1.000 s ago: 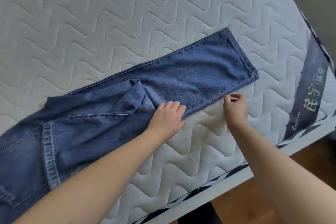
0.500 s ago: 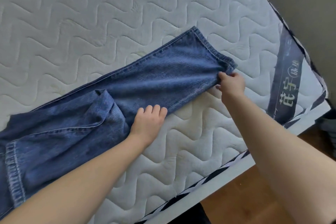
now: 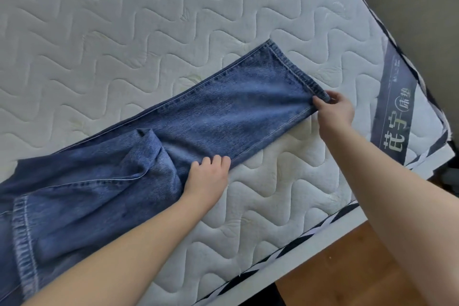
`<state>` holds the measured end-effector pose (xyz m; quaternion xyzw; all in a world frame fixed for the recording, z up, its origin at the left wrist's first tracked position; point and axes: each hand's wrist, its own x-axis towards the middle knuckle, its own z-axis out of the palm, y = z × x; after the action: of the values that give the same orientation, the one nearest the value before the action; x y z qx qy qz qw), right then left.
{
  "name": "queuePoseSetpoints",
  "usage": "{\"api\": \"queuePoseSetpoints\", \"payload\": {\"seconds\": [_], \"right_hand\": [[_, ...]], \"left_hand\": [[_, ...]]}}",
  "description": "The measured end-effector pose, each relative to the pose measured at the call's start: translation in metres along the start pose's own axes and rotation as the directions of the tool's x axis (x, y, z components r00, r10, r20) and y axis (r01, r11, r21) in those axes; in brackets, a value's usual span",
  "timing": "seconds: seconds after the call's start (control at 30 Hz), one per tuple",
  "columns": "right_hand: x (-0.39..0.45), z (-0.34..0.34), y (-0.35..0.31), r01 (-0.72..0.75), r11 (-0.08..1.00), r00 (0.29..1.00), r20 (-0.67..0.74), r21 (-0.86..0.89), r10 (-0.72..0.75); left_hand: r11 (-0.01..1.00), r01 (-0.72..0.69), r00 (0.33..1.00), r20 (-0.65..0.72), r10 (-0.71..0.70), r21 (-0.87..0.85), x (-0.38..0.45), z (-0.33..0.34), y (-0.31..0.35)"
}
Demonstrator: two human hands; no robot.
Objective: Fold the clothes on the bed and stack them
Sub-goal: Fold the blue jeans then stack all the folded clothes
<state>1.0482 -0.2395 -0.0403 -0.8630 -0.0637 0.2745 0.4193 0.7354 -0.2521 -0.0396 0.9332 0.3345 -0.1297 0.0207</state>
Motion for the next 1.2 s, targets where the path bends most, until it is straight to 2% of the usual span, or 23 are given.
{"api": "queuePoseSetpoints", "payload": {"seconds": [0.07, 0.17, 0.27, 0.33, 0.4, 0.47, 0.53, 0.63, 0.73, 0.83, 0.9, 1.0, 1.1, 1.2], "right_hand": [[0.0, -0.001, -0.002, -0.01, 1.0, 1.0, -0.026, -0.024, 0.01], [-0.01, 0.004, -0.003, -0.019, 0.983, 1.0, 0.007, -0.184, 0.021], [-0.036, 0.019, -0.009, 0.085, 0.933, 0.996, 0.058, -0.35, -0.069], [-0.061, 0.03, -0.014, 0.059, 0.864, 0.997, -0.019, -0.499, -0.079], [-0.09, 0.039, -0.019, 0.023, 0.842, 0.991, -0.096, -0.539, -0.089], [-0.123, 0.048, -0.02, 0.094, 0.854, 0.991, -0.035, -0.512, -0.131], [-0.162, 0.06, -0.014, 0.234, 0.821, 0.971, 0.083, -0.521, -0.225], [-0.235, 0.086, 0.004, 0.507, 0.665, 0.862, 0.314, -0.549, -0.397], [-0.311, 0.112, 0.026, 0.728, 0.501, 0.681, 0.58, -0.469, -0.447], [-0.369, 0.131, 0.048, 0.854, 0.431, 0.485, 0.745, -0.291, -0.457], [-0.397, 0.143, 0.061, 0.903, 0.355, 0.393, 0.8, -0.243, -0.453], [-0.424, 0.16, 0.078, 0.934, 0.253, 0.336, 0.862, -0.253, -0.379], [-0.439, 0.175, 0.091, 0.933, 0.15, 0.356, 0.905, -0.328, -0.235], [-0.459, 0.19, 0.098, 0.94, 0.07, 0.34, 0.919, -0.333, -0.2]], "left_hand": [[1.0, -0.022, 1.0, 0.022, 0.021, 0.02, 0.001, 0.0, -0.001], [0.997, -0.072, 0.997, -0.019, 0.073, 0.021, 0.003, -0.001, -0.009], [0.995, -0.093, 0.995, -0.036, 0.091, -0.036, -0.011, -0.002, -0.019], [0.99, -0.082, 0.996, -0.03, 0.079, -0.117, -0.03, -0.005, -0.026], [0.976, -0.055, 0.995, -0.091, 0.036, -0.212, -0.051, -0.009, -0.036], [0.948, -0.007, 0.98, -0.19, -0.056, -0.319, -0.075, -0.011, -0.052], [0.897, 0.07, 0.956, -0.228, -0.186, -0.437, -0.102, -0.006, -0.072], [0.803, 0.227, 0.889, -0.221, -0.402, -0.551, -0.145, 0.006, -0.114], [0.825, 0.397, 0.838, -0.208, -0.505, -0.403, -0.178, 0.023, -0.163], [0.824, 0.512, 0.846, -0.024, -0.533, -0.243, -0.194, 0.041, -0.206], [0.837, 0.518, 0.855, 0.128, -0.502, -0.176, -0.199, 0.05, -0.229], [0.85, 0.506, 0.857, 0.19, -0.478, -0.145, -0.204, 0.055, -0.259], [0.825, 0.494, 0.861, 0.286, -0.421, -0.273, -0.216, 0.05, -0.285], [0.826, 0.481, 0.86, 0.341, -0.379, -0.295, -0.241, 0.045, -0.312]]}}
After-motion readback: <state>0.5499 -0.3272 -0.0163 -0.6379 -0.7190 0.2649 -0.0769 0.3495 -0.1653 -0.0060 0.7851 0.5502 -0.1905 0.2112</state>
